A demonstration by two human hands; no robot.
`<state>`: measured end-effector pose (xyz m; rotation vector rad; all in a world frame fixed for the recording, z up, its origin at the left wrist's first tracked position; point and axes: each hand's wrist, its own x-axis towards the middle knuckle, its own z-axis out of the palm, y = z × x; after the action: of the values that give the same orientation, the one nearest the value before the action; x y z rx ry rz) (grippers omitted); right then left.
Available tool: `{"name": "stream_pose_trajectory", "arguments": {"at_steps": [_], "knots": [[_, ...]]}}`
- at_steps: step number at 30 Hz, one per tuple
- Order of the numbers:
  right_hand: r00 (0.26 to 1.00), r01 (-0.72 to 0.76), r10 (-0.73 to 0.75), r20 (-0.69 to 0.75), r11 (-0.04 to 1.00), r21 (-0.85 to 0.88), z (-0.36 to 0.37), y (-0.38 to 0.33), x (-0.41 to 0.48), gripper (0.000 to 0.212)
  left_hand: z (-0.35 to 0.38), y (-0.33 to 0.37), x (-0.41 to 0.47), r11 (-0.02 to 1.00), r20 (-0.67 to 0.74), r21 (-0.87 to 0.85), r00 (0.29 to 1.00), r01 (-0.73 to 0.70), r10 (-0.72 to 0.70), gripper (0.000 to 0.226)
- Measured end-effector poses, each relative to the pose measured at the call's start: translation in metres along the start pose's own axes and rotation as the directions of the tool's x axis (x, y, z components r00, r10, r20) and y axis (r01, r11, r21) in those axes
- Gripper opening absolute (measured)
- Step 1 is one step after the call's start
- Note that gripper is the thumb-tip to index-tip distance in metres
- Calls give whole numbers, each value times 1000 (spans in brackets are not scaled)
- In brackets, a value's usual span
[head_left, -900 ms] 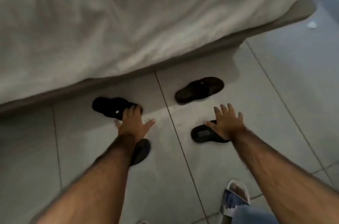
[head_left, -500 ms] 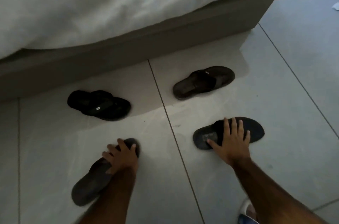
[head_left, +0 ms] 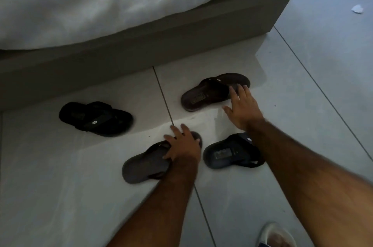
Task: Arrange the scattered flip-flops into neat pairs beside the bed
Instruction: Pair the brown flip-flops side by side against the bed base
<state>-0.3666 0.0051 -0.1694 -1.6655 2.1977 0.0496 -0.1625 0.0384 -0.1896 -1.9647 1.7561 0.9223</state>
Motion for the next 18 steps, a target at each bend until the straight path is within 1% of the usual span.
{"name": "stream_pose_trajectory", "arguments": {"at_steps": [2, 4, 6, 7, 9, 11, 13, 15, 18], "knots": [[1000, -3, 3, 28, 1000, 4, -6, -4, 14, 80, -1, 18, 3, 997, -30, 28, 997, -69, 70, 77], [995, -32, 28, 97, 999, 37, -11, -5, 25, 83, -1, 28, 3, 982, -82, 64, 980, -175, 180, 75], [982, -58, 45, 182, 996, 68, -13, -3, 33, 86, -1, 25, -1, 967, -176, 89, 952, -239, 251, 72], [976, -65, 49, 212, 995, 73, -13, 0, 36, 86, -1, 20, -4, 965, -238, 108, 936, -240, 260, 72], [973, -69, 55, 223, 996, 54, -11, 4, 40, 86, 1, 4, -11, 976, -355, 117, 910, -185, 215, 75], [978, -69, 64, 198, 997, 19, -9, 7, 44, 85, 6, -11, -16, 990, -422, 78, 896, -113, 136, 79], [979, -68, 67, 191, 998, 1, -7, 6, 45, 81, 12, -18, -17, 995, -407, 55, 908, -82, 97, 82], [983, -60, 62, 170, 998, -19, -1, 4, 45, 76, 14, -16, -12, 996, -374, 30, 923, -81, 86, 85], [1000, -19, 20, 22, 998, -56, 3, 1, 44, 57, 8, -2, 2, 994, -382, -7, 919, -110, 99, 80]]}}
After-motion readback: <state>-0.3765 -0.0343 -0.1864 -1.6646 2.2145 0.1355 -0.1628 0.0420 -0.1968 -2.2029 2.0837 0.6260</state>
